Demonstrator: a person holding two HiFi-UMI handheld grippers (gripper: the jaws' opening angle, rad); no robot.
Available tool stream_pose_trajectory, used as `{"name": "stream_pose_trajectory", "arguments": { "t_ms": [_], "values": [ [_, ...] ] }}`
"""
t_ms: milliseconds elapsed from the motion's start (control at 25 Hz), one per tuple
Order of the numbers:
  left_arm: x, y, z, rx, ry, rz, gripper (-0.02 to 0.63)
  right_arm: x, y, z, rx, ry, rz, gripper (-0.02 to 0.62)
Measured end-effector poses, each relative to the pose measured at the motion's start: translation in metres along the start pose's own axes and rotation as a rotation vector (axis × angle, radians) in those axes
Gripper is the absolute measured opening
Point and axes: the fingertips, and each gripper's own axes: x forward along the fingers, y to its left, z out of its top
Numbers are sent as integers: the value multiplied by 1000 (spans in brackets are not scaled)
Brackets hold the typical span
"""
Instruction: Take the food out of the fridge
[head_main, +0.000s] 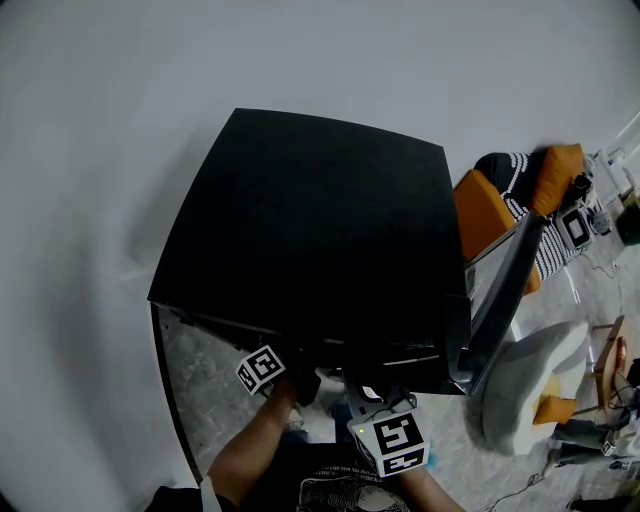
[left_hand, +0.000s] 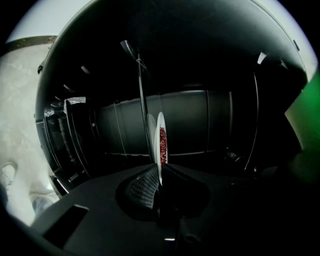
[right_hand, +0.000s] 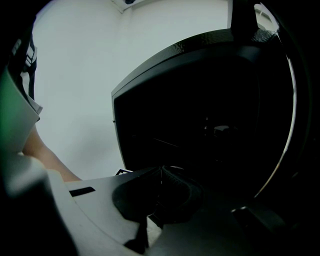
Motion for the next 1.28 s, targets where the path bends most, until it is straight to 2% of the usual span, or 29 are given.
{"name": "stream_pose_trajectory", "arguments": {
  "t_ms": [440, 800, 960, 1080, 1280],
  "values": [
    [-11, -4, -2, -9, 7, -61, 18, -5, 4, -1, 3, -3, 0, 23],
    [-39, -14, -5, -6, 13, -104, 18, -15, 20, -5, 28, -11, -18, 21],
    [-55, -25, -8, -14, 20, -166, 19, -23, 33, -10, 26, -11, -32, 21],
    [-69, -20, -9, 3, 28, -140, 20, -28, 46, -10, 34, -17, -32, 22],
    [-88, -24, -14, 7, 36, -163, 18, -33, 56, -12, 25, -13, -36, 22]
  ]
}}
